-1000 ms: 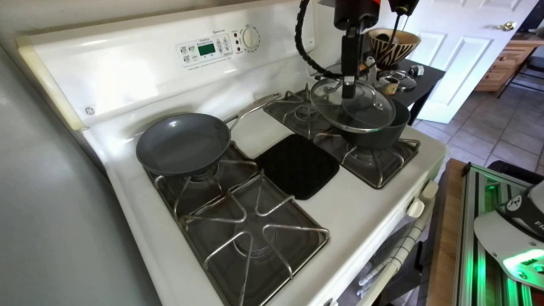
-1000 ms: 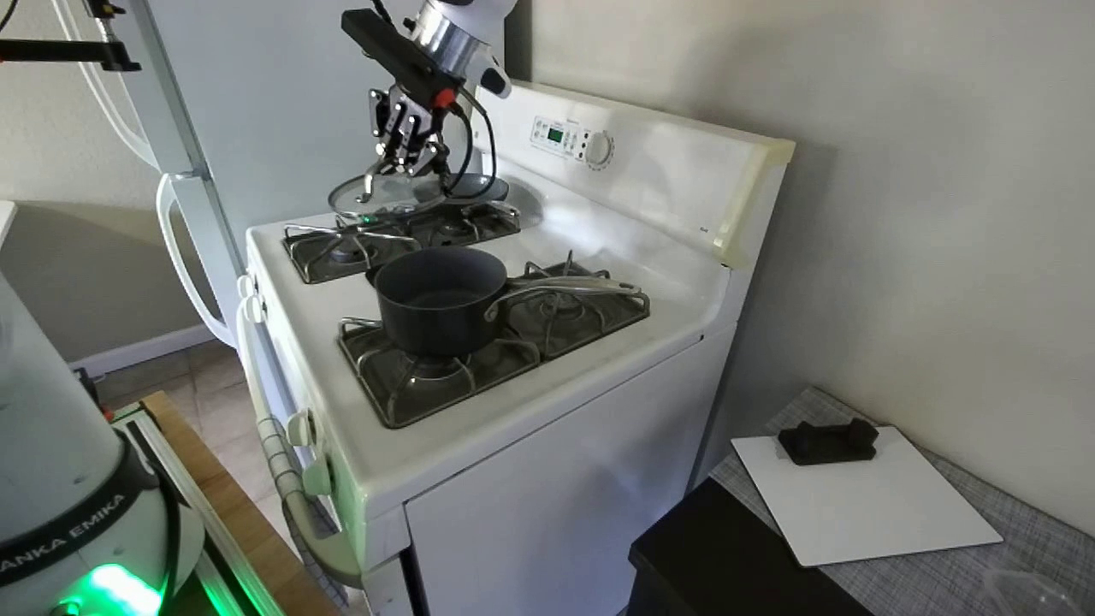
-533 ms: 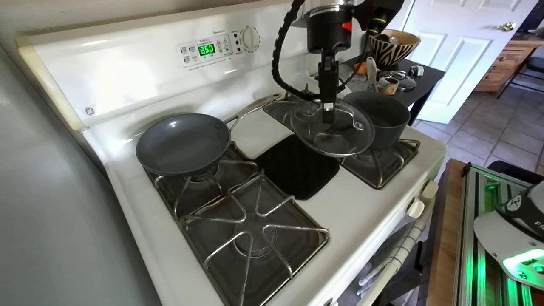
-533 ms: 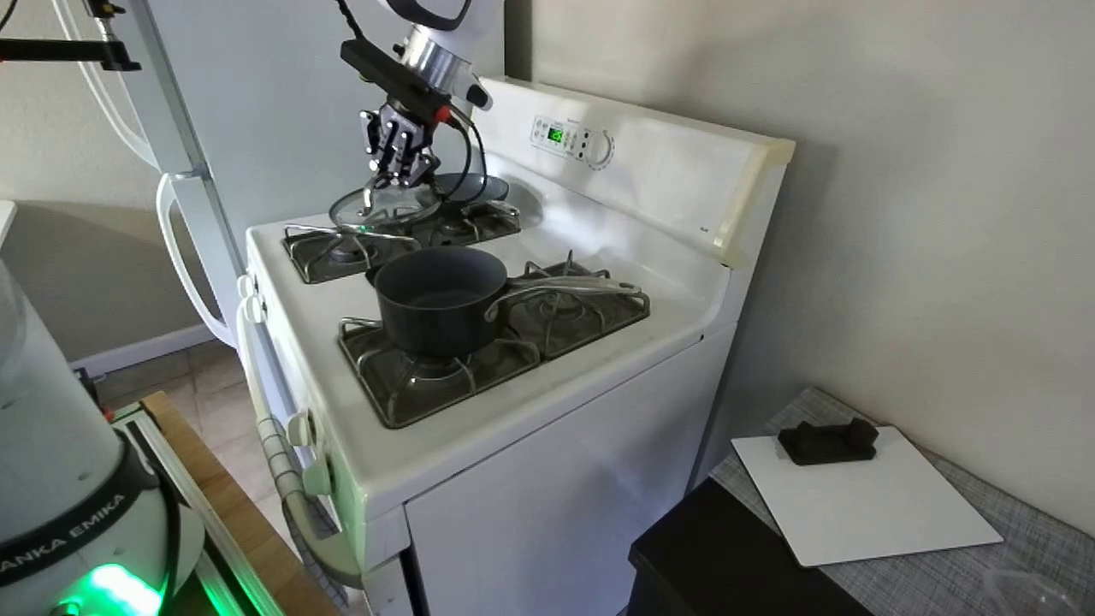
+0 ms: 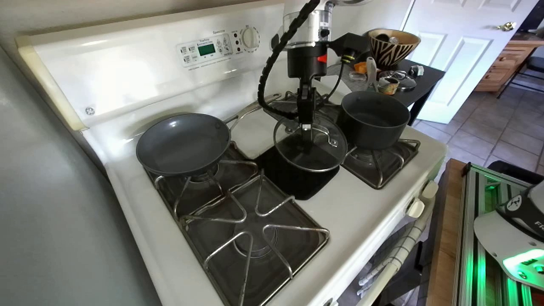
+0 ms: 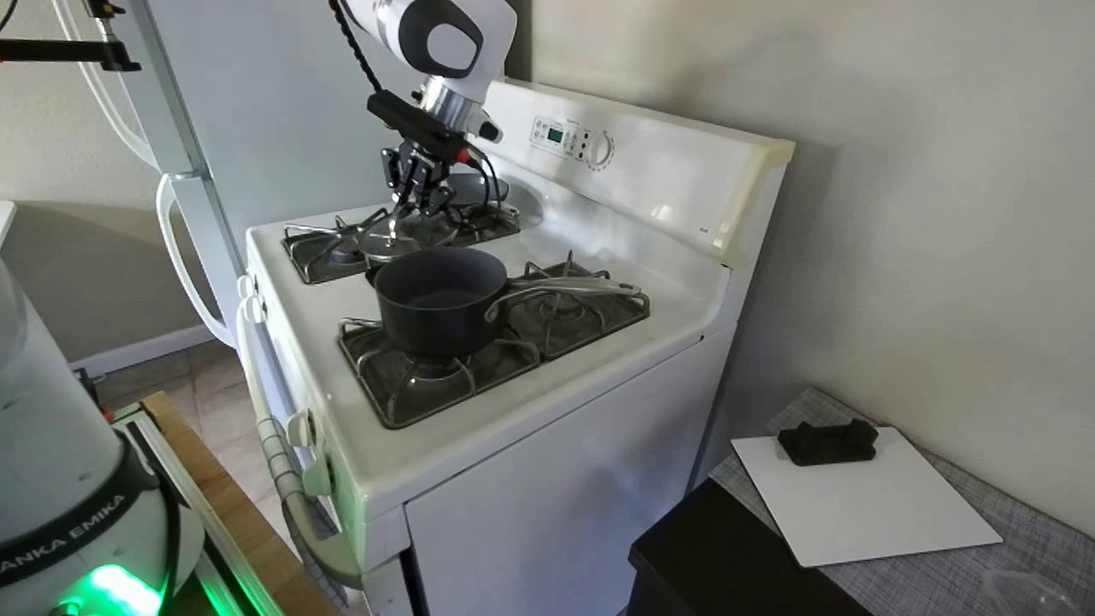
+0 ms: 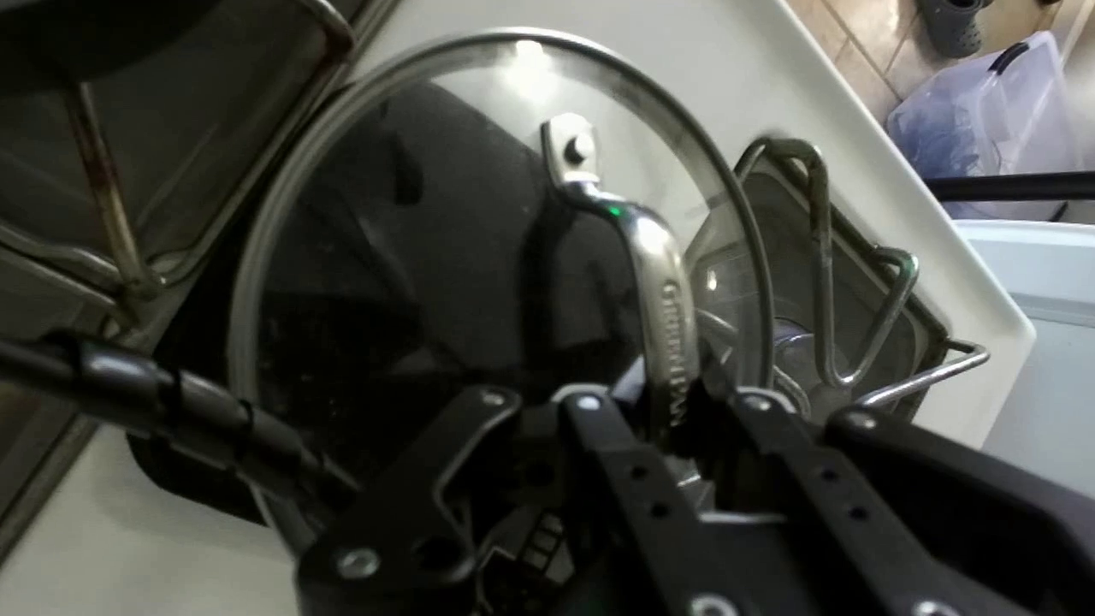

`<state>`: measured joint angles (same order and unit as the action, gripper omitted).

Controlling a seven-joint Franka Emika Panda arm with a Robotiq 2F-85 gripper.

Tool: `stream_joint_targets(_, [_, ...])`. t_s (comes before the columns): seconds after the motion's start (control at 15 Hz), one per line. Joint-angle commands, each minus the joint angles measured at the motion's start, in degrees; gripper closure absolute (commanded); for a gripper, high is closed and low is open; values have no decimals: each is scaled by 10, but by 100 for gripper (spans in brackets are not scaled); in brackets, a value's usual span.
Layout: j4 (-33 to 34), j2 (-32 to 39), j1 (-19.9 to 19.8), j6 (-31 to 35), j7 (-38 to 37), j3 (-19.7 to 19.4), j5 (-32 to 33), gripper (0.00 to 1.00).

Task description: Remove the glass lid from the pot and put it on the black pot holder on the stove

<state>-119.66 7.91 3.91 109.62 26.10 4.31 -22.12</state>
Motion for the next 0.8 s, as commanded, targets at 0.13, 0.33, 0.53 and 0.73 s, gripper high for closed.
stream_joint_targets(0.13, [37, 51, -3, 11, 1, 17, 2, 100])
stream_joint_targets(0.33, [47, 70, -3, 24, -3, 22, 6, 100])
stream_joint_targets(0.53, [55, 87, -3, 33, -5, 27, 8, 100])
stream_joint_targets(0.73, [61, 101, -3, 39, -6, 30, 17, 100])
